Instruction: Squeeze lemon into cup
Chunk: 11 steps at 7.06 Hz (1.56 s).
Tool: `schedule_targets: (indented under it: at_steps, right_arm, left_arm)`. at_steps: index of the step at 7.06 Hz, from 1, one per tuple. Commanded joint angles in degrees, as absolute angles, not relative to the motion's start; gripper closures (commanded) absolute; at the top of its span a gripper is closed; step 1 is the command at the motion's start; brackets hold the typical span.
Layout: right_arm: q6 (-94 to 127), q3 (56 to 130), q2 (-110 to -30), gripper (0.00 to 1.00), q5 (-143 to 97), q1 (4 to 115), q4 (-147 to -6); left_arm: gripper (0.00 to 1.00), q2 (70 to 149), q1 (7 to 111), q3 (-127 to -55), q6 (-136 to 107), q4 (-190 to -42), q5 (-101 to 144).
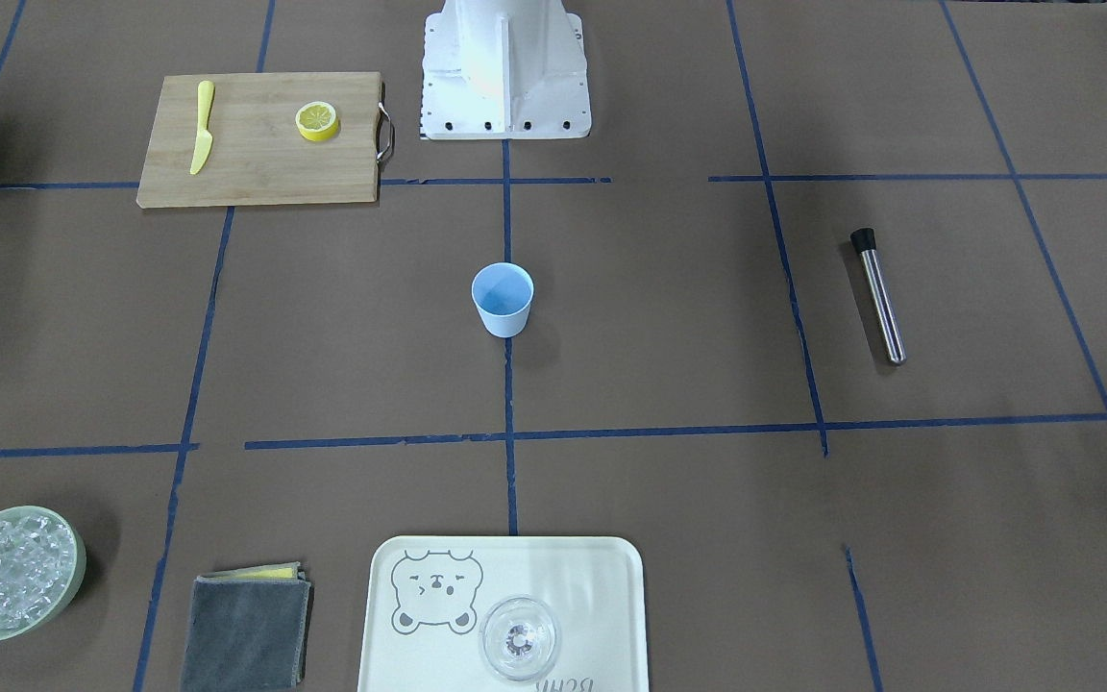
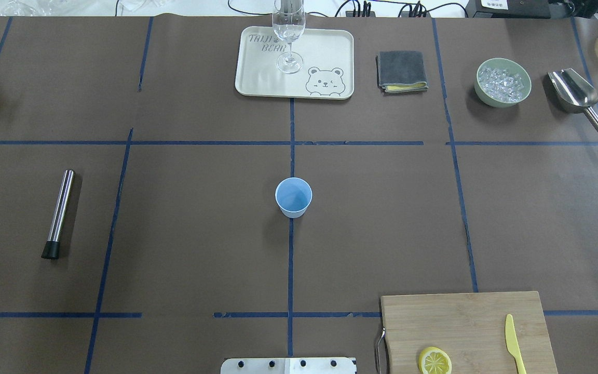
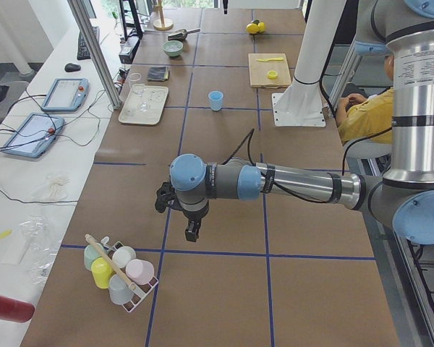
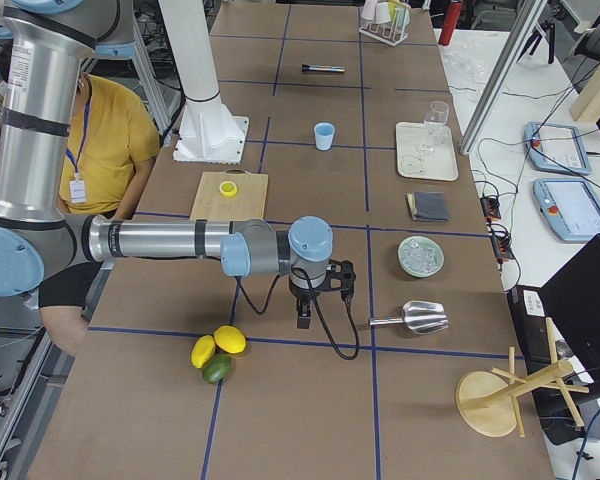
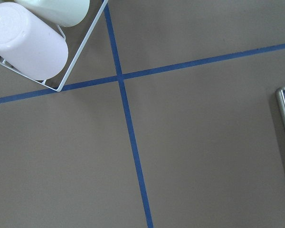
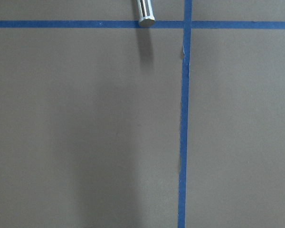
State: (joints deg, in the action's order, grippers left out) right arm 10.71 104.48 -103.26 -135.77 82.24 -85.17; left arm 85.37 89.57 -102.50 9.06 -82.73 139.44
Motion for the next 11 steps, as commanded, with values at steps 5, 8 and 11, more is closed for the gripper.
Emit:
schedule_targets:
  at_steps: [5, 8, 11]
  right_arm:
    - [12.6, 108.6, -103.1, 0.00, -137.5, 82.1, -85.2]
    - [21.9, 113.6, -102.9, 0.00, -142.3, 70.6, -75.4]
    - [55.7, 120.9, -104.8, 0.00, -131.7, 51.4, -59.9]
  left_arm:
    - [0.00, 84.6, 89.7, -103.4, 9.8, -82.8, 140.1]
    - [0.00, 85.4, 89.7, -103.1, 9.4, -84.3, 139.4]
    - [0.00, 85.1, 89.7, -103.5, 9.3, -85.1, 139.5]
